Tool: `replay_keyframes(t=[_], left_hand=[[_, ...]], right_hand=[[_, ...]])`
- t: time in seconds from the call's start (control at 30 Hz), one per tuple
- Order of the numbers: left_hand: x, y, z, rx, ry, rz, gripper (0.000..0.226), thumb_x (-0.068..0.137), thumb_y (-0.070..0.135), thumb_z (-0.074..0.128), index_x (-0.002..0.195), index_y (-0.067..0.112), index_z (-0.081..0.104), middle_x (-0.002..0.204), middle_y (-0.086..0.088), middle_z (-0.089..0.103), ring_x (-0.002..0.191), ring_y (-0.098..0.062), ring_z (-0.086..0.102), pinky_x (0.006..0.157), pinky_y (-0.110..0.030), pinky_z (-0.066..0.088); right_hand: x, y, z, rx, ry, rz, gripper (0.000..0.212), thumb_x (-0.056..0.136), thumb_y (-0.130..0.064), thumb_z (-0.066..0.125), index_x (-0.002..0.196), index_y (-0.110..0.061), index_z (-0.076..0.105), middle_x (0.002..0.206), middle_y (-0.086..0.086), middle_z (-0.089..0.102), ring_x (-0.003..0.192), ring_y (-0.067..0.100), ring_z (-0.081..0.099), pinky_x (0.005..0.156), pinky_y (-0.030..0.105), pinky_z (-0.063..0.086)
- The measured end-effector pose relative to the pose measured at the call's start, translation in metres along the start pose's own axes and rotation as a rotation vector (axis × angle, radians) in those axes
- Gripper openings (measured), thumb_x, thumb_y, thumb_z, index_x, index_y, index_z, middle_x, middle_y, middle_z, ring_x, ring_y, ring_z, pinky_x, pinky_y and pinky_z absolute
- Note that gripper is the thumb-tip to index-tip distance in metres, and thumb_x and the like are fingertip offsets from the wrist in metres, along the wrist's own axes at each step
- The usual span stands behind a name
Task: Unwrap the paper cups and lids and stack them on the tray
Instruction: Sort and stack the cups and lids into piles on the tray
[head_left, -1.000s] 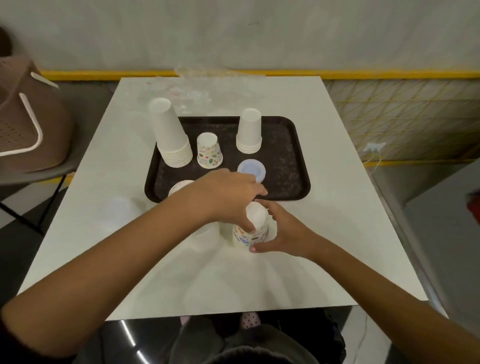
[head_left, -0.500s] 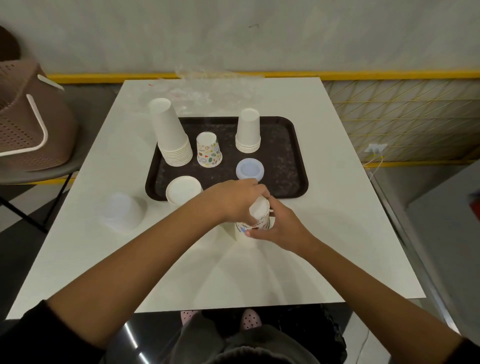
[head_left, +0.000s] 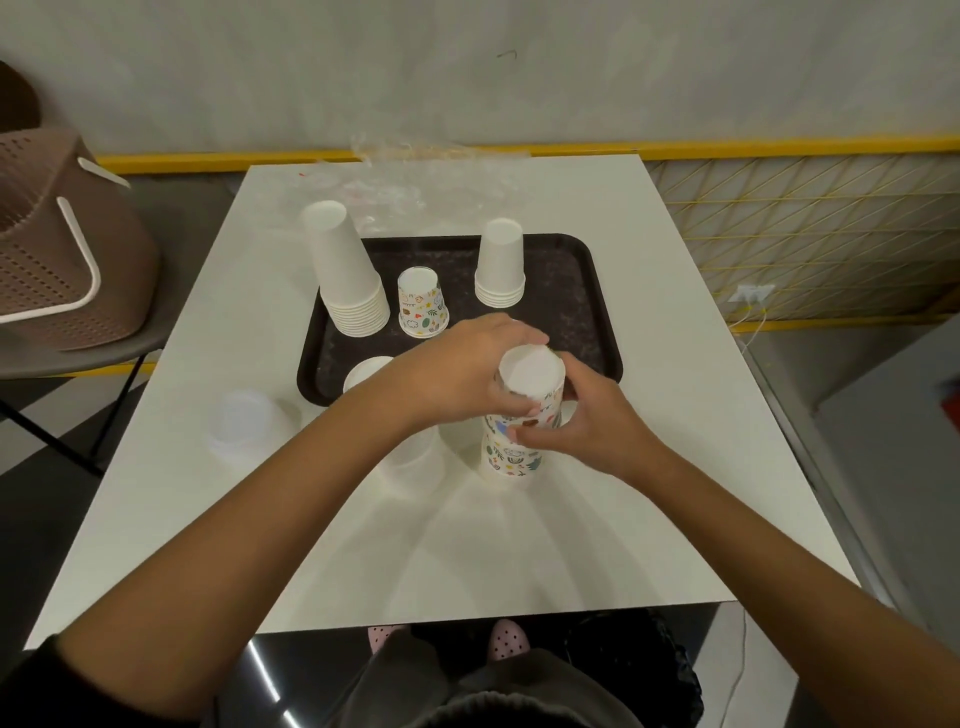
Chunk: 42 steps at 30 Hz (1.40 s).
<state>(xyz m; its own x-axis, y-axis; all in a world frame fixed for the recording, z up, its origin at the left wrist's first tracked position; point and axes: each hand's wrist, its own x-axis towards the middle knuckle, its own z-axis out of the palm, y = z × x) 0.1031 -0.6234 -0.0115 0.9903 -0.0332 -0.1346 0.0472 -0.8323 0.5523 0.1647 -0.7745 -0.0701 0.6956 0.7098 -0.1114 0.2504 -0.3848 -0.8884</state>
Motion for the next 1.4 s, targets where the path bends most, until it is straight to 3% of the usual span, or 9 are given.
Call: replay_keyframes(t=[0.13,0.3,0.47,0.57,0.63,0.73,0.9,1.4], left_hand=[[-0.006,0.005,-0.025,-0.095,0.134,0.039,0.067,0.075,0.028,0.074,0.134,0.022,0.044,0.129,0.004,0.051,0.106,-0.002,0.046,0.089,-0.016,0.041],[-0.014,-0.003,-0.051,-0.036,0.261,0.053,0.068,0.076,0.032,0.072,0.136,0.024,0.041,0.13,0.005,0.05,0.104,-0.001,0.046,0.087,-0.015,0.041],[-0.024,-0.034,-0.078,-0.067,0.397,-0.062,0.063,0.08,0.036,0.067,0.136,0.026,0.04,0.121,0.008,0.054,0.098,-0.002,0.05,0.071,-0.002,0.038],[-0.034,-0.055,-0.086,-0.113,0.463,-0.127,0.055,0.084,0.034,0.063,0.134,0.024,0.044,0.119,0.007,0.055,0.1,-0.004,0.052,0.08,-0.007,0.041],[-0.043,-0.072,-0.088,-0.12,0.492,-0.163,0.05,0.085,0.032,0.061,0.132,0.021,0.047,0.121,0.003,0.057,0.105,-0.01,0.053,0.09,-0.02,0.043],[-0.055,-0.098,-0.084,-0.141,0.495,-0.234,0.046,0.086,0.029,0.061,0.129,0.02,0.05,0.12,0.0,0.058,0.106,-0.012,0.055,0.092,-0.025,0.042],[-0.069,-0.131,-0.071,-0.25,0.476,-0.34,0.04,0.086,0.026,0.062,0.126,0.023,0.053,0.118,0.002,0.059,0.106,-0.012,0.056,0.096,-0.027,0.044],[-0.063,-0.179,-0.071,-0.315,0.398,-0.269,0.031,0.088,0.02,0.06,0.118,0.026,0.058,0.104,0.015,0.055,0.095,0.001,0.056,0.078,0.001,0.039]], right_hand=[[0.007,-0.025,-0.012,0.015,0.031,-0.058,0.058,0.066,-0.018,0.081,0.111,-0.033,0.048,0.1,-0.023,0.058,0.091,-0.01,0.058,0.073,0.005,0.047],[0.028,-0.051,-0.011,0.023,0.07,-0.125,0.064,0.067,-0.018,0.081,0.121,-0.025,0.048,0.102,-0.021,0.057,0.091,-0.01,0.057,0.074,0.002,0.045],[0.069,-0.071,0.003,-0.056,0.147,-0.133,0.072,0.07,-0.027,0.079,0.13,-0.016,0.04,0.118,-0.007,0.054,0.103,0.003,0.049,0.084,0.015,0.045],[0.094,-0.077,0.015,-0.051,0.159,-0.128,0.072,0.073,-0.023,0.077,0.131,-0.014,0.036,0.13,-0.001,0.051,0.107,0.001,0.045,0.083,0.014,0.043],[0.112,-0.078,0.024,-0.03,0.161,-0.118,0.073,0.074,-0.019,0.076,0.133,-0.012,0.033,0.133,0.001,0.049,0.113,0.004,0.046,0.087,0.014,0.041],[0.141,-0.073,0.038,0.004,0.187,-0.103,0.077,0.075,-0.013,0.075,0.134,-0.011,0.027,0.135,0.005,0.046,0.124,0.018,0.047,0.101,0.031,0.044],[0.183,-0.053,0.061,-0.054,0.194,-0.084,0.079,0.073,-0.007,0.075,0.131,-0.013,0.022,0.133,0.009,0.043,0.125,0.024,0.046,0.102,0.045,0.044],[0.218,-0.001,0.097,-0.288,0.07,0.065,0.08,0.073,-0.008,0.075,0.135,-0.015,0.026,0.136,0.009,0.041,0.128,0.025,0.042,0.106,0.04,0.04]])
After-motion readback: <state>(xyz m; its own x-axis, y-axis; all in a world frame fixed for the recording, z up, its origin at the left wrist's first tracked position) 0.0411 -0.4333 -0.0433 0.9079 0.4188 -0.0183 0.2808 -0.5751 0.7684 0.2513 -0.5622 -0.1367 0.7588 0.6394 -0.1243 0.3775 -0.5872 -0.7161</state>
